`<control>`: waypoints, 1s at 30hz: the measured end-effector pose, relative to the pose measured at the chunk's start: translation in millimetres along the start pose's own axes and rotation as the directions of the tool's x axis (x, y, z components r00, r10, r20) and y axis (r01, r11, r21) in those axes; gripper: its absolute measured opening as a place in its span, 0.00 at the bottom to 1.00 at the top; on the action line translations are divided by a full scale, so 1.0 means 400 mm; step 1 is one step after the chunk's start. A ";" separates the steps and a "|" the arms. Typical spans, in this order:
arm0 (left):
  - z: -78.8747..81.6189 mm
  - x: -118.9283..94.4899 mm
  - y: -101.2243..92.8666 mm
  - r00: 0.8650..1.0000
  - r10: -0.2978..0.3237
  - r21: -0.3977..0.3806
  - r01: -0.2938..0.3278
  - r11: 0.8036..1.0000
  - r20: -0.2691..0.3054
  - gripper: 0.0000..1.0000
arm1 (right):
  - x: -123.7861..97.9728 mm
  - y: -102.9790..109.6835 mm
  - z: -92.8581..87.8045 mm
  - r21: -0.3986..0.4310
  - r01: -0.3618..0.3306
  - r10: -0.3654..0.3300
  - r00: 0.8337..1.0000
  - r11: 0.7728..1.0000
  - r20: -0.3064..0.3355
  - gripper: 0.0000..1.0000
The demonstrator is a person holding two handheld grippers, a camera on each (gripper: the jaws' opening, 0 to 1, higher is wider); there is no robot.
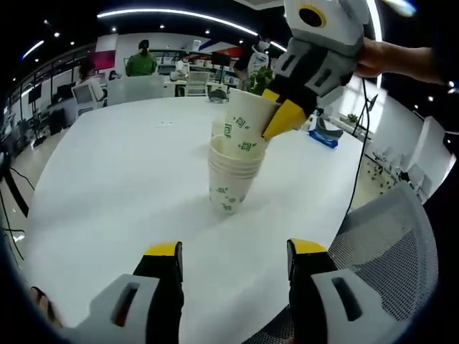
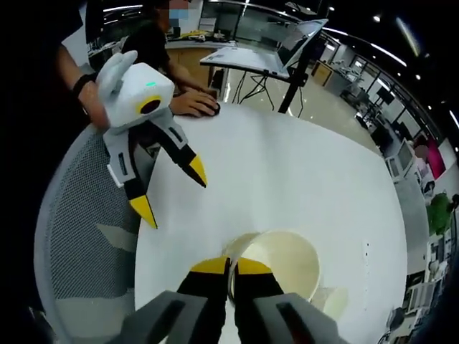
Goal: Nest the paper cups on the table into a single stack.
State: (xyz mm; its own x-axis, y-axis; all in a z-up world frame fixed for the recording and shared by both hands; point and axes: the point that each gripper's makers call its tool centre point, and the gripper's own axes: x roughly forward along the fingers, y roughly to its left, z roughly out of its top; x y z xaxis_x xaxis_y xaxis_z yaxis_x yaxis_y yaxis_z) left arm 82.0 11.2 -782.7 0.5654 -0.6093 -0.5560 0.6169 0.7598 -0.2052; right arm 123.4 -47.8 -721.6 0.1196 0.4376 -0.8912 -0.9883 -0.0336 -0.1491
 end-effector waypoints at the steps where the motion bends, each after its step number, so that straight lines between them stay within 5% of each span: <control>1: -0.001 0.001 0.001 1.000 0.000 0.000 0.000 1.000 0.000 0.57 | 0.001 0.000 -0.001 -0.001 0.000 0.000 1.000 1.000 -0.001 0.00; 24: 0.001 -0.001 0.006 1.000 0.006 -0.007 -0.006 1.000 0.004 0.57 | 0.033 -0.007 -0.018 -0.002 -0.005 0.005 1.000 1.000 -0.021 0.02; 30: 0.000 0.000 0.005 1.000 0.005 -0.005 -0.005 1.000 0.003 0.57 | 0.011 -0.038 -0.015 0.039 0.038 -0.038 0.999 0.999 0.010 0.06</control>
State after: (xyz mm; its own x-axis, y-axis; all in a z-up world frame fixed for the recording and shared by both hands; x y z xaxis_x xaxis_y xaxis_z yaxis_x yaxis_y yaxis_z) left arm 83.4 12.8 -783.2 0.5702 -0.6061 -0.5546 0.6111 0.7641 -0.2067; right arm 139.3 -50.7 -725.9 0.1564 0.4480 -0.8803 -0.9860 0.0181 -0.1660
